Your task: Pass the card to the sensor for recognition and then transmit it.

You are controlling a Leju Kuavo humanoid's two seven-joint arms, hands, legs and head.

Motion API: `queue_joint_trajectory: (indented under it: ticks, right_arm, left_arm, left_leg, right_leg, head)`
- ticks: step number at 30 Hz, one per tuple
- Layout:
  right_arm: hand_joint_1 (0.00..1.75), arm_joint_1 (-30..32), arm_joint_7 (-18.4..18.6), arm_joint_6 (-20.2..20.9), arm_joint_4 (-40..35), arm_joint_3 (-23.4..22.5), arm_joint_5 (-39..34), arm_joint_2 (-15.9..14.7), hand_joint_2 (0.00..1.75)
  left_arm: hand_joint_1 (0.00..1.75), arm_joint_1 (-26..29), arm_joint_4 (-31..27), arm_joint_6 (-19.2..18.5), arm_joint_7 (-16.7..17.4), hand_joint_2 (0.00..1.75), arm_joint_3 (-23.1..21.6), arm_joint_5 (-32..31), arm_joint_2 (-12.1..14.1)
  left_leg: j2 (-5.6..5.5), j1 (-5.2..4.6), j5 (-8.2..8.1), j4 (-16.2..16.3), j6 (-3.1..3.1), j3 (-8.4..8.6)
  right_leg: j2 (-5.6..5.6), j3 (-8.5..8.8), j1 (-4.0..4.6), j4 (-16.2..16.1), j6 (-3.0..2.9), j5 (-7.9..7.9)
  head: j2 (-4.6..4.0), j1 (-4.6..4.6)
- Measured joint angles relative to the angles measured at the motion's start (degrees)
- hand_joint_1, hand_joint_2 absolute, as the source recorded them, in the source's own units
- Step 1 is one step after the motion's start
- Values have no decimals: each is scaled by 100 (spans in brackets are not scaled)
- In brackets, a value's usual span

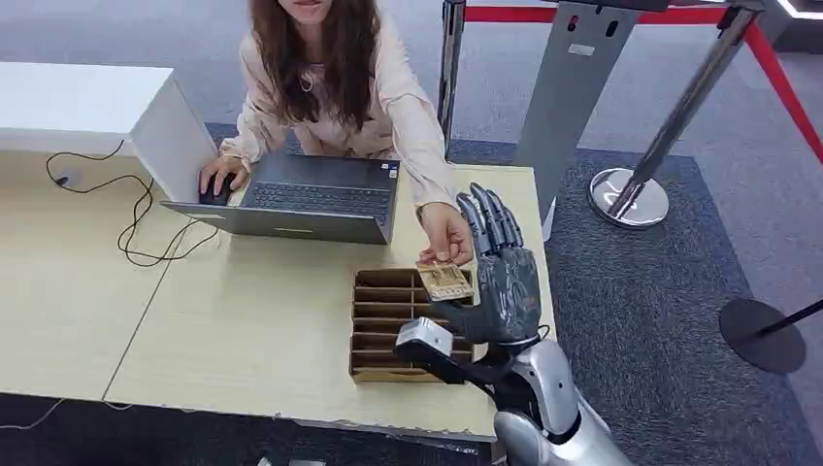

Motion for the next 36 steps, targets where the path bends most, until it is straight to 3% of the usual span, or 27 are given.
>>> queue_joint_trajectory:
  ticks: [6,7,8,9,36]
  right_arm:
    - [0,-14,42,64,0,59,42,15,175]
    - [9,-13,44,66,0,63,46,15,175]
    - [51,-14,48,70,0,66,46,15,175]
    - [175,-14,48,73,0,68,46,15,175]
    - [175,0,-17,-39,31,149,-157,15,175]
  left_arm:
    - [0,2,0,0,-28,175,0,2,0]
    - [0,2,0,0,-33,175,0,2,0]
    - [0,2,0,0,-35,175,0,2,0]
    - [0,2,0,0,-48,175,0,2,0]
    - [0,15,2,11,-113,175,0,4,0]
  left_leg:
    - [0,0,0,0,0,0]
    - [0,0,0,0,0,0]
    - [0,0,0,0,0,0]
    - [0,0,0,0,0,0]
    - [0,0,0,0,0,1]
  right_leg:
    - [0,0,0,0,0,0]
    - [0,0,0,0,0,0]
    - [0,0,0,0,0,0]
    - [0,0,0,0,0,0]
    - [0,0,0,0,0,0]
  head:
    - [0,0]
    - [0,0]
    - [0,0]
    - [0,0]
    - [0,0]
